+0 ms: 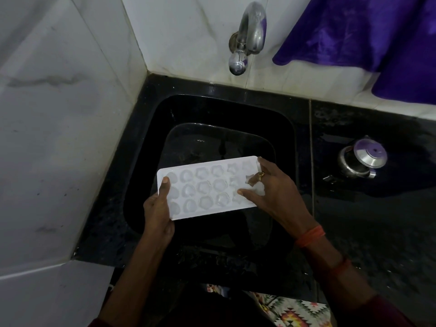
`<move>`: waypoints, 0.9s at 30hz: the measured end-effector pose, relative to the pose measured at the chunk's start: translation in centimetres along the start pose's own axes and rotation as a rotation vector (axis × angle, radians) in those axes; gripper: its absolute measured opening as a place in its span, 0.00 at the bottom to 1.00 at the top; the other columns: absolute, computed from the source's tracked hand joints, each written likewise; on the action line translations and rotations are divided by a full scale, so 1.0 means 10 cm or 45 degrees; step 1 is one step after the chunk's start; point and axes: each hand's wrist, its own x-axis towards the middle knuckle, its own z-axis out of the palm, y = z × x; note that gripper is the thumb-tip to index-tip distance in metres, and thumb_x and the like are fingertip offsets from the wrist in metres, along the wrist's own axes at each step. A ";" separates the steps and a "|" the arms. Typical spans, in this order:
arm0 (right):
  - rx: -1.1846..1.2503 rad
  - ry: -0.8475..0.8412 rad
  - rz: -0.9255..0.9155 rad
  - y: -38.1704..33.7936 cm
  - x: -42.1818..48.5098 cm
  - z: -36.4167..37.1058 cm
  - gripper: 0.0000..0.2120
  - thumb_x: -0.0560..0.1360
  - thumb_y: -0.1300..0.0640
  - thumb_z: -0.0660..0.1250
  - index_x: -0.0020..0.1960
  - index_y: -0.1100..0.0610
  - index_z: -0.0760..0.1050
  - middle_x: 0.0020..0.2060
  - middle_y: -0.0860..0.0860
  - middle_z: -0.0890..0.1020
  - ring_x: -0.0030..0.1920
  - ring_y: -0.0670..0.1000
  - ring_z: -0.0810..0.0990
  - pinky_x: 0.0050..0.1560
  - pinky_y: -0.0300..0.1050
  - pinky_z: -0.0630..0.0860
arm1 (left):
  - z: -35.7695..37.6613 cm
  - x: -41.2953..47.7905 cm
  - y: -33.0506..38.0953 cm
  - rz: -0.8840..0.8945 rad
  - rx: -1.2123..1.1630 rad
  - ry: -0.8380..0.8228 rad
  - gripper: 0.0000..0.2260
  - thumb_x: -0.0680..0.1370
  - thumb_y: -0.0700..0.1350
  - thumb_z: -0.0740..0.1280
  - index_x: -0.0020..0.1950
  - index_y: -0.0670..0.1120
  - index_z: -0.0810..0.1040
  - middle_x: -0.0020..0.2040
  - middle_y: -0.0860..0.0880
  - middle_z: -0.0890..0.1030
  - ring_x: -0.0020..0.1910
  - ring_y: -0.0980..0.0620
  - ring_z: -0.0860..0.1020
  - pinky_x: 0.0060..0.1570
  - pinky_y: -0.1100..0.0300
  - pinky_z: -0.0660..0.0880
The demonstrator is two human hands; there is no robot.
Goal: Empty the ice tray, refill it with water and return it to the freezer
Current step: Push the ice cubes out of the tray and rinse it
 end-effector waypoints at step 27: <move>0.016 0.011 -0.066 0.02 -0.03 0.02 0.28 0.69 0.35 0.71 0.62 0.51 0.78 0.77 0.47 0.61 0.68 0.49 0.75 0.66 0.53 0.74 | 0.02 0.01 0.09 0.039 0.022 0.012 0.13 0.79 0.53 0.70 0.49 0.42 0.82 0.43 0.46 0.88 0.40 0.46 0.87 0.32 0.54 0.82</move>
